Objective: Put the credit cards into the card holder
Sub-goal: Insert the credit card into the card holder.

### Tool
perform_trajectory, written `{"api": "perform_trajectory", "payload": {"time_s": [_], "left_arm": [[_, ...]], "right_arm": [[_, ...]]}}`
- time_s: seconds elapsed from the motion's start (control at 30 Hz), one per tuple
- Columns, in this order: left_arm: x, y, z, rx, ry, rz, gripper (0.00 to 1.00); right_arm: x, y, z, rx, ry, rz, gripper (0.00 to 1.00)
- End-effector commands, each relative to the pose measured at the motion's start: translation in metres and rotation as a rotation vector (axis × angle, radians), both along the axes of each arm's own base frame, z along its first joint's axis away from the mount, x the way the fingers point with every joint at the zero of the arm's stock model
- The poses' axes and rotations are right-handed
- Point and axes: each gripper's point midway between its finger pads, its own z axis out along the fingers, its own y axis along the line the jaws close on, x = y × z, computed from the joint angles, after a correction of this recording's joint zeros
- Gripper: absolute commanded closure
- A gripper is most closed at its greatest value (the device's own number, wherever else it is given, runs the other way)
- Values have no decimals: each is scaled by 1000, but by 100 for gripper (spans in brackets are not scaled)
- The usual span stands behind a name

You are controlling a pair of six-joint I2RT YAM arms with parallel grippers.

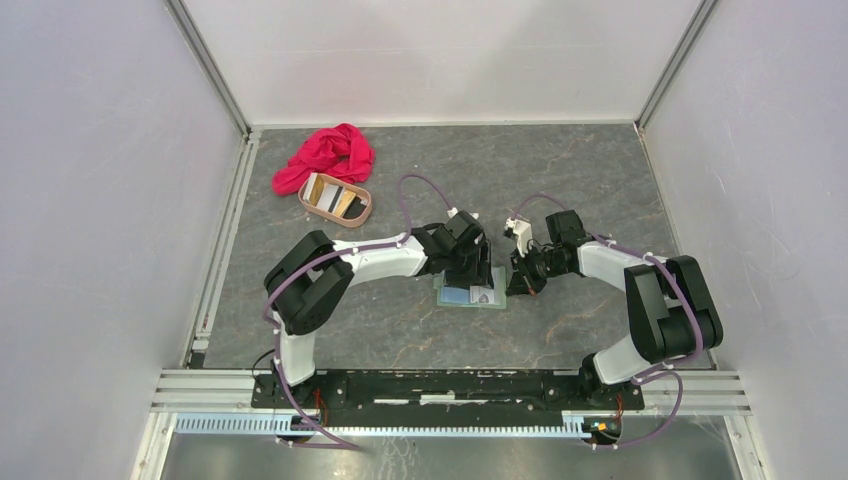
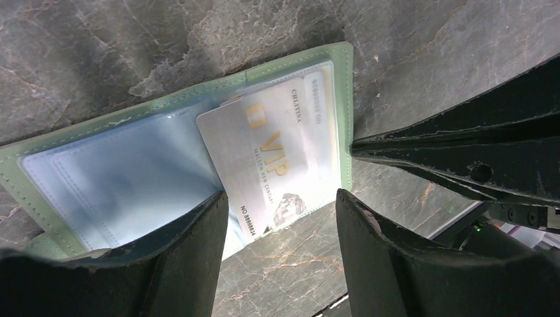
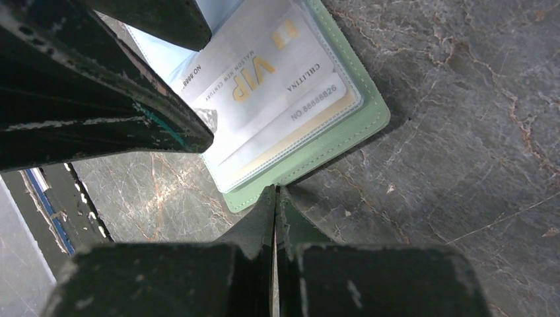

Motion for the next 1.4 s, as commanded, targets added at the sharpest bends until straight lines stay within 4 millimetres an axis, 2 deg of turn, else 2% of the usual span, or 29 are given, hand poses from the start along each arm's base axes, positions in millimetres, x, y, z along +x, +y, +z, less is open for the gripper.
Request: {"api": "perform_trajectory", "payload": {"time_s": [0.0,0.17,0.43,1.0,1.13,1.37], "left_arm": [[0,-16,6,-70,-16,-48,32],[-3,-33,5,-174,14,-45,33],[3,-43,16,-248,-20,-31,33],[10,-32,38,-278,-101,24,33],[14,-20,30,-189,-111,37,33],[16,-20,16,-134,-98,30,33]], "right_arm": [[3,4,2,22,-17,7,100],[3,4,1,20,-18,6,100],[5,5,3,20,-26,8,100],[14,0,10,-2,-88,-1,100],[13,0,10,-1,-85,-1,100],[13,0,9,-3,-83,-1,100]]}}
